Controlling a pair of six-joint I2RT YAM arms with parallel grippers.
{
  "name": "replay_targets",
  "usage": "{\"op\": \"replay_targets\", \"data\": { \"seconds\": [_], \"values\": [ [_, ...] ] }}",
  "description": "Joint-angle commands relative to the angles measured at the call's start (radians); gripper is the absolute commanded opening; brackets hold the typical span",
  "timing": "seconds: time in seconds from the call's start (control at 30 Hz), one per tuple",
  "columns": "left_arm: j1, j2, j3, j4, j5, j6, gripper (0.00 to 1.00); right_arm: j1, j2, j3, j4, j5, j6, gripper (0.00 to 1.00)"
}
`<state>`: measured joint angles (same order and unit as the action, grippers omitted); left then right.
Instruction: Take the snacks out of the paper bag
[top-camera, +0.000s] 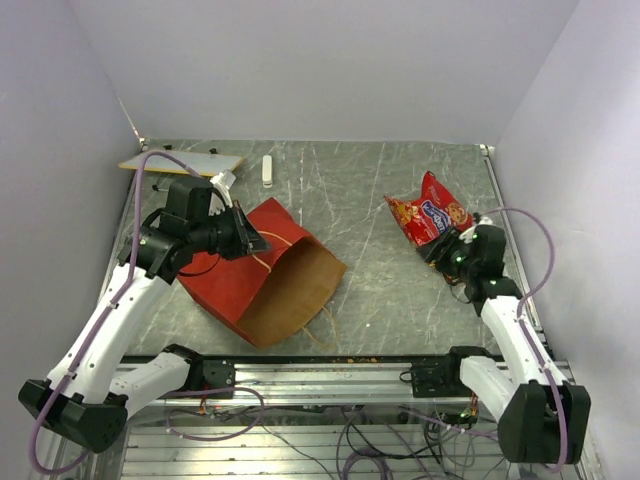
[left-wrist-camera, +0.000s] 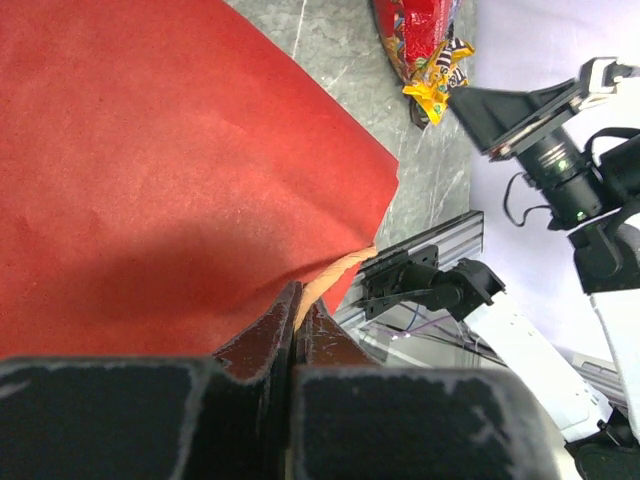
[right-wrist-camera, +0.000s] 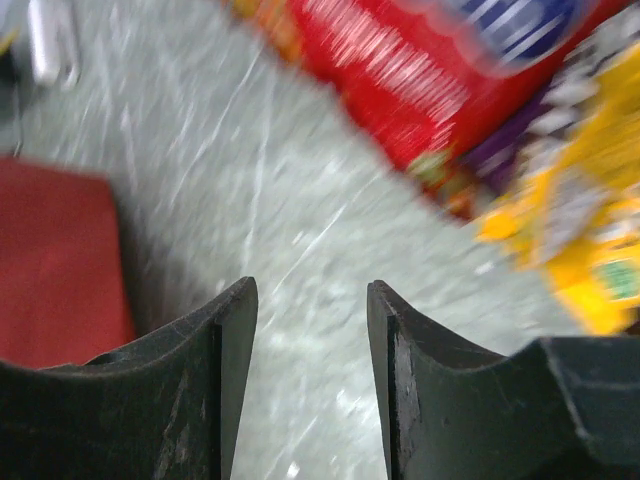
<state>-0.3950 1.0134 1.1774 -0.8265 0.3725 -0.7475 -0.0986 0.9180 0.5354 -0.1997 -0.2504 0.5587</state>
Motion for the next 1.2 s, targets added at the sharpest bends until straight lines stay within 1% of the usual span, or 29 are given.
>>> {"op": "replay_targets", "data": {
  "seconds": [0.0,0.07,0.13,0.2,0.33,0.5,0.7,0.83,0.93,1.07,1.17],
  "values": [
    [0.007,-0.024,-0.021,0.047,0.032,-0.025,0.07,0.227,-0.046,-0.059,0.018,-0.027,0.148,0.48],
    [0.007,-0.022,-0.018,0.046,0.028,-0.028,0.07,0.371,-0.041,-0.055,0.024,0.062,0.179,0.49],
    [0.007,-0.021,-0.014,0.045,0.020,-0.029,0.07,0.476,-0.011,-0.049,0.038,0.121,0.210,0.49],
    [0.007,-0.021,-0.012,0.043,0.009,-0.032,0.07,0.554,0.036,-0.038,0.059,0.154,0.226,0.50],
    [0.007,-0.026,-0.013,0.043,-0.019,-0.048,0.07,0.643,0.148,0.024,0.102,0.187,0.188,0.51],
    [0.007,-0.019,-0.006,0.033,-0.050,-0.081,0.07,0.667,0.257,0.124,0.113,0.181,0.069,0.53],
    [0.007,-0.021,0.007,0.016,-0.105,-0.128,0.07,0.668,0.377,0.227,0.092,0.115,-0.053,0.54],
    [0.007,-0.018,0.021,0.000,-0.111,-0.152,0.07,0.668,0.448,0.305,0.088,0.058,-0.083,0.54],
    [0.007,-0.011,0.031,-0.005,-0.115,-0.162,0.07,0.676,0.469,0.345,0.101,0.036,-0.069,0.54],
    [0.007,-0.002,0.037,0.002,-0.120,-0.167,0.07,0.717,0.469,0.372,0.115,0.035,-0.041,0.54],
    [0.007,0.009,0.040,0.004,-0.122,-0.164,0.07,0.763,0.441,0.395,0.079,0.072,-0.086,0.54]
  ]
}}
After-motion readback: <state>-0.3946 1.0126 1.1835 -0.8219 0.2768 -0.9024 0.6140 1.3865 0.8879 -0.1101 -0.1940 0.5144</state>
